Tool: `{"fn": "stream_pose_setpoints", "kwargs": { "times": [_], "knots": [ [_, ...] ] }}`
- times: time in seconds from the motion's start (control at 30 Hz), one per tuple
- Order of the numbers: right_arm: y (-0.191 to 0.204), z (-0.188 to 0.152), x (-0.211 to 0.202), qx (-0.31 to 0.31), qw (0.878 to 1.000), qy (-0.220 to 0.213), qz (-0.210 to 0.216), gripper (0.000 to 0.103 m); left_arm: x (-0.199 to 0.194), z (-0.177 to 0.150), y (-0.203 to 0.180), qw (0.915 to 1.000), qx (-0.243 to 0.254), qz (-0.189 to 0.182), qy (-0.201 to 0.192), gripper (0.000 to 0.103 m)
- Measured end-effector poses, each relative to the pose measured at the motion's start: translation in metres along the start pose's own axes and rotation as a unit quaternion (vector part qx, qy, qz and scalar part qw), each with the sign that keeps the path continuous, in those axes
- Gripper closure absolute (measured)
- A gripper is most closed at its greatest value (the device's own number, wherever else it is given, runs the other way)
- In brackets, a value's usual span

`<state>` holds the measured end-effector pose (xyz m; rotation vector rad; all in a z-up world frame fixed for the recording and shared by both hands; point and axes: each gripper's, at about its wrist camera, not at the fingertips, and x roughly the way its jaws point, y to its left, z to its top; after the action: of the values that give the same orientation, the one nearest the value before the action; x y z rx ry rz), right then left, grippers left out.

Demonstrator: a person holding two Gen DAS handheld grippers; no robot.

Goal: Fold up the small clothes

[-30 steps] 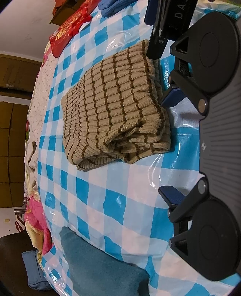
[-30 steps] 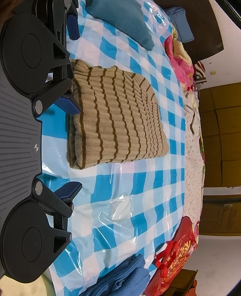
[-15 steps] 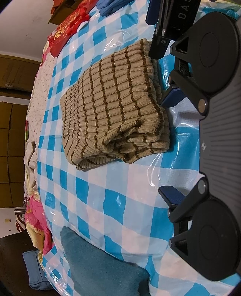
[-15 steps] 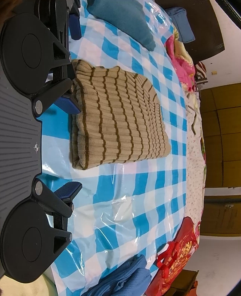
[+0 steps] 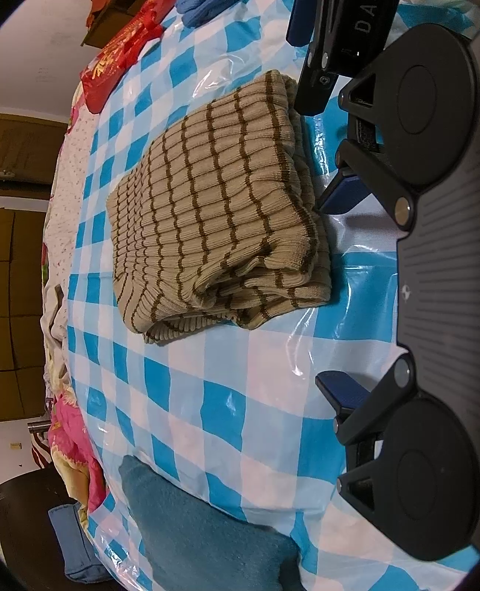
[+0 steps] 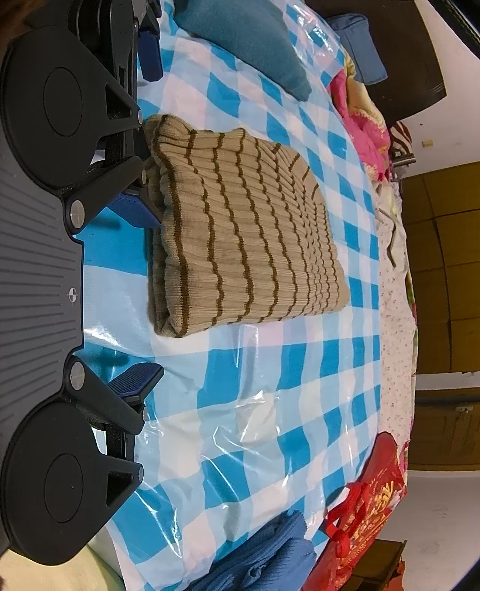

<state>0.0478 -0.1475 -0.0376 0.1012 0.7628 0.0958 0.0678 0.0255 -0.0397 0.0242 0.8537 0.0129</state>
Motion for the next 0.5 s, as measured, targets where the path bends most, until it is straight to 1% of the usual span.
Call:
{"fn": "stream_pose_setpoints", "kwargs": {
  "times": [0.33, 0.5],
  "knots": [
    [-0.008, -0.003, 0.006, 0.007, 1.000, 0.006, 0.004, 0.021, 0.007, -0.001, -0.006, 0.9998, 0.013, 0.007, 0.015, 0.002],
    [-0.009, 0.001, 0.012, 0.004, 1.000, 0.005, 0.012, 0.021, 0.009, 0.002, -0.003, 0.9998, 0.002, 0.001, 0.021, 0.002]
  ]
}}
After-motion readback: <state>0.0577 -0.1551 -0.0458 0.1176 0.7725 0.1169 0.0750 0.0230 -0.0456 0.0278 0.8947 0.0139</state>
